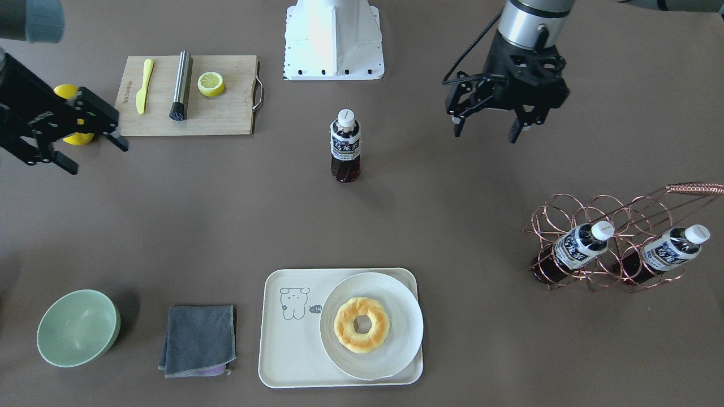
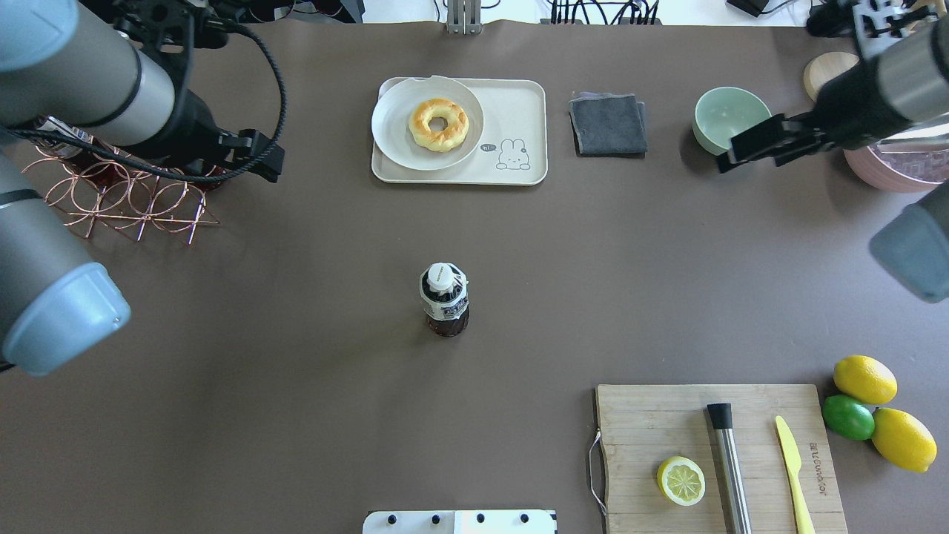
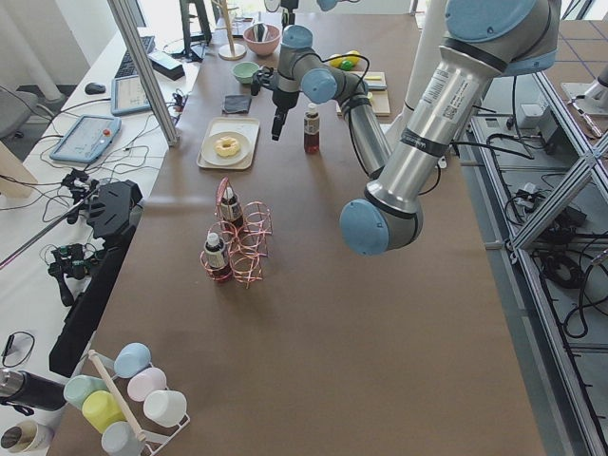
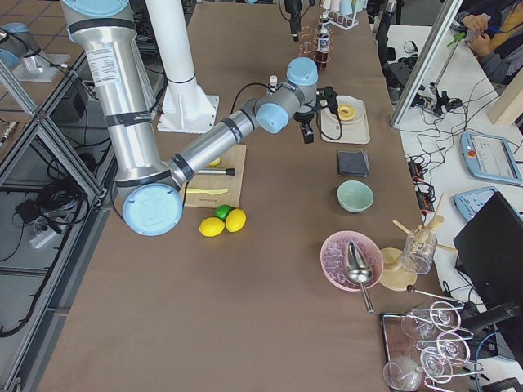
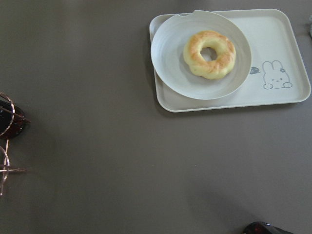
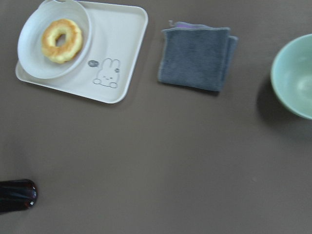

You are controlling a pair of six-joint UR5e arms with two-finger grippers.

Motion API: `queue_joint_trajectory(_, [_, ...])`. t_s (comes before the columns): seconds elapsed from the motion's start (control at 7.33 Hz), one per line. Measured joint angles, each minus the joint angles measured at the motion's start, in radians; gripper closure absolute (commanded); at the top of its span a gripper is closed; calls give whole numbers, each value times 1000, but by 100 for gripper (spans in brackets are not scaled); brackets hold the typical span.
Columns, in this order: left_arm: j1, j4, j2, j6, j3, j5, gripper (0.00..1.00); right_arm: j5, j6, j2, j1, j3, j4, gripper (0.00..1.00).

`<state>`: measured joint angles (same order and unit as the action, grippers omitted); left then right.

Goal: Place tea on tray
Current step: 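Reach the right gripper down to the standing tea bottle while left arm retracts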

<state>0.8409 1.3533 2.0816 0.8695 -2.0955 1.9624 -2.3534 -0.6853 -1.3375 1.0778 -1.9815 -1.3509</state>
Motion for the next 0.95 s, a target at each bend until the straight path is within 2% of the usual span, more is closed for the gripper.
queue_joint_trajectory(0.27, [146,76,-147,-199,7,117,3,165,-210,150,-181,-11,-16,2])
queue_joint_trajectory(0.41, [216,131,-236,-308,17,166,3,221,-269,210,-241,-21,-63,2])
queue_joint_trajectory(0.68, [332,257,-371,-465,73,249,3,354,-369,353,-371,-54,-245,2])
queue_joint_trajectory(0.95, [415,362,-463,-573,129,329,3,451,-494,482,-474,-58,-397,4])
